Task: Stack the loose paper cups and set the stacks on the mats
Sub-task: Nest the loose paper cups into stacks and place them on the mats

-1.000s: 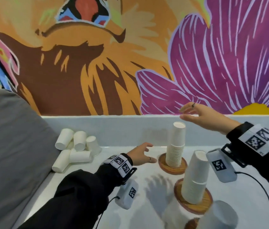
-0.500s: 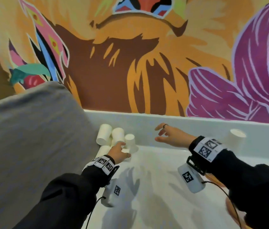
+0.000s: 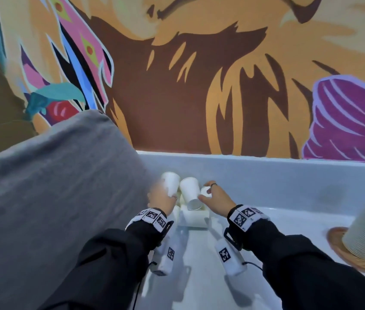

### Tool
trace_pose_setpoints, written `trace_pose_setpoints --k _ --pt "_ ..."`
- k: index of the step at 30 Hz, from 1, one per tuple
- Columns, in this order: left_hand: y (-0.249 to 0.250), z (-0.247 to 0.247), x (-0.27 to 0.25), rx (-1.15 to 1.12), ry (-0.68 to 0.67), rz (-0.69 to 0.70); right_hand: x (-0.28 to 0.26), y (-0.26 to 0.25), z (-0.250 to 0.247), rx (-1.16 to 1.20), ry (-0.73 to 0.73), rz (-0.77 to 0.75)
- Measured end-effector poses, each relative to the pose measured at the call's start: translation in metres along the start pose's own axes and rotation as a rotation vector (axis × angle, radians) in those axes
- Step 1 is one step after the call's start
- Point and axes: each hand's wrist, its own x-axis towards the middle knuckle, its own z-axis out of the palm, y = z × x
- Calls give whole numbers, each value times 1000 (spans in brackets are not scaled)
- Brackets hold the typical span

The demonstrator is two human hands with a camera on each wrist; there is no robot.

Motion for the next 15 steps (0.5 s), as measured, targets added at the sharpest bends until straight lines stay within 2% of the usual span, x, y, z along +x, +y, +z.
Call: trace_pose_setpoints --k 6,11,15 --pt "-8 8 25 -50 -44 24 30 -3 39 34 31 41" --pt "-6 16 41 -1 -110 13 43 -2 58 23 103 84" --pt "-5 22 48 -7 -132 -8 47 0 63 80 151 50"
